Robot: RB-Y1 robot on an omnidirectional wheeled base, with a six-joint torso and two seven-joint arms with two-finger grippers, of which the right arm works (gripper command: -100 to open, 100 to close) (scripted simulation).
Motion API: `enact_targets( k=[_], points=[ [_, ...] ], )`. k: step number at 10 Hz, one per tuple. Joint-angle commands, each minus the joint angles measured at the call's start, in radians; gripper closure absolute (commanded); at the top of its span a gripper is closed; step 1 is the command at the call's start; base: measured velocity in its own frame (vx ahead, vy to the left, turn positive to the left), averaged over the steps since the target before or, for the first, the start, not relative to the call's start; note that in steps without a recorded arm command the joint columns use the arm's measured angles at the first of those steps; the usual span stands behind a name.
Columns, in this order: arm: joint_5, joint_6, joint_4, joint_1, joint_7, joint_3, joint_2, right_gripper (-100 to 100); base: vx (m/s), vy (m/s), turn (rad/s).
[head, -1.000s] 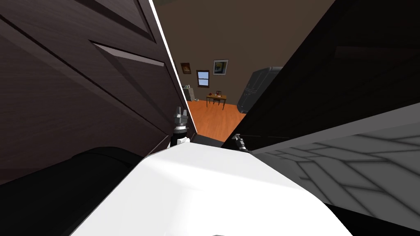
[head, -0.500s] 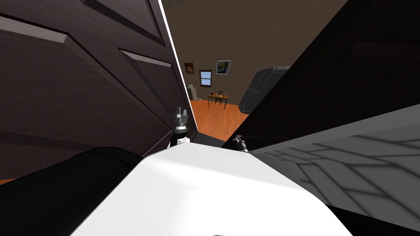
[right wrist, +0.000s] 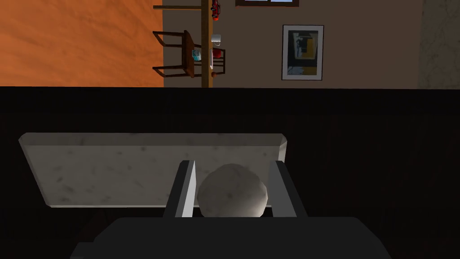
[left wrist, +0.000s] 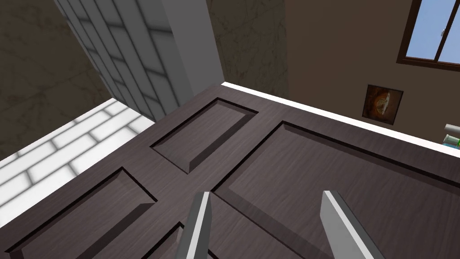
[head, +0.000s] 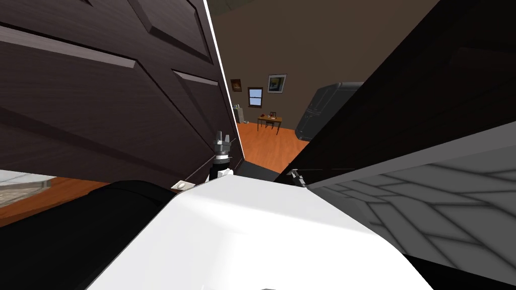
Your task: Pull the door open
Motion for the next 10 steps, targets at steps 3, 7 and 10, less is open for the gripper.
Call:
enact_targets(
  k=[3,7,10],
  points=[
    [0.012,-0.032,0.017,0.006,-0.006,-0.009,-0.011,100,-0.168,-0.082,0.171],
    [0.030,-0.083,0.044,0.014,-0.017,-0.022,-0.029,100,-0.222,-0.105,0.174],
    [0.038,-0.090,0.048,0.016,-0.019,-0.018,-0.024,100,-0.170,-0.075,0.090]
  ],
)
